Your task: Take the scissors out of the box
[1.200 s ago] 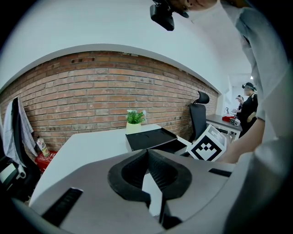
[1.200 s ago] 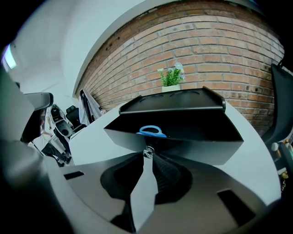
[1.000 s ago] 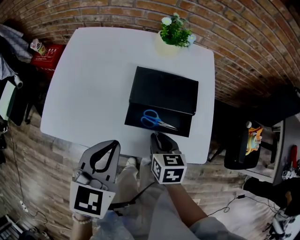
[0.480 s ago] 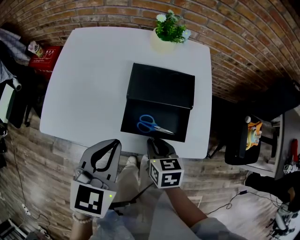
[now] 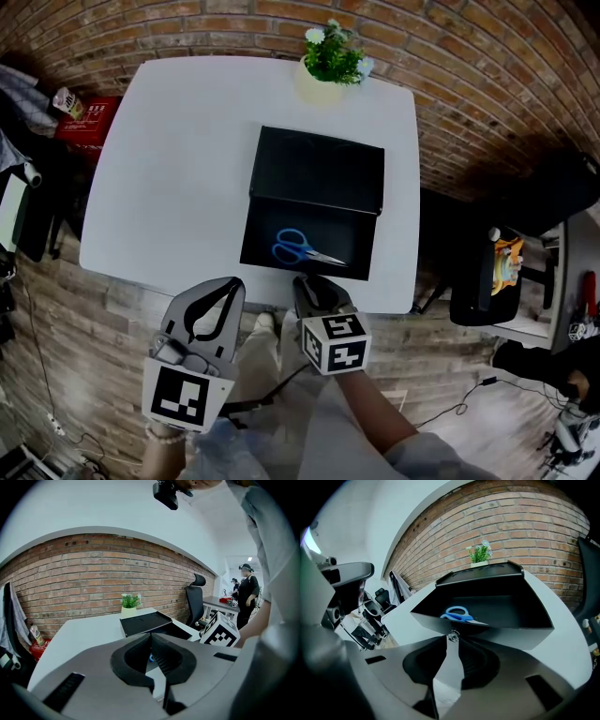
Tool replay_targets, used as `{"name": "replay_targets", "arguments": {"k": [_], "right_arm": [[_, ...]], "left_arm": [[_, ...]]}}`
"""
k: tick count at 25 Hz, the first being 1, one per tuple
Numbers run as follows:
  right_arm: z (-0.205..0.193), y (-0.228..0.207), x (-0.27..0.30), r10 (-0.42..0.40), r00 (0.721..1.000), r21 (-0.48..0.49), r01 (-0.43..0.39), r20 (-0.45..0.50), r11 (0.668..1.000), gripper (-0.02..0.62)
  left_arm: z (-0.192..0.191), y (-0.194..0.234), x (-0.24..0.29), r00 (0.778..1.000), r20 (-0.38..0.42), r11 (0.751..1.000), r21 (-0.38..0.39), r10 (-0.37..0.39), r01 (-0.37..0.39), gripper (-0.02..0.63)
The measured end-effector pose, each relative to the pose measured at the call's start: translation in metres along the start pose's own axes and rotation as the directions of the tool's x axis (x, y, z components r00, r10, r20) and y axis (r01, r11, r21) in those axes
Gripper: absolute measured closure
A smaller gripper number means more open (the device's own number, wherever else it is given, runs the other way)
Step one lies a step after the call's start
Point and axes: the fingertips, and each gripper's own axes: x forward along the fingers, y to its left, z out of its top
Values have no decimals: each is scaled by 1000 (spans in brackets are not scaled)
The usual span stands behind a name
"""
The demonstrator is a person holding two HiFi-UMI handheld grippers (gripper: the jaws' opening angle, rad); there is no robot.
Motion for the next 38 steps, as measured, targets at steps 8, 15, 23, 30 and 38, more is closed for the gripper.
{"name": "replay_targets", "arguments": {"k": [8, 15, 23, 30, 38], "right_arm": [[-3, 1, -26, 10, 1000, -46, -9, 21, 999, 512], [6, -3, -56, 12, 997, -107, -3, 79, 994, 538], [31, -24, -91, -32, 985, -98, 49, 170, 994, 540], [43, -44, -116, -79, 972, -62, 95, 221, 994, 540], [49, -63, -134, -132, 960, -4, 138, 247, 990, 540]], "left_arm": [[7, -6, 9, 1000, 1, 999, 35, -30, 30, 588], [12, -15, 31, 994, -38, 978, 183, -99, 105, 588], [4, -28, 65, 973, -144, 921, 324, -178, 216, 586], [-9, -38, 98, 932, -257, 823, 447, -256, 349, 584], [-40, -50, 127, 839, -438, 676, 515, -321, 528, 492]]}}
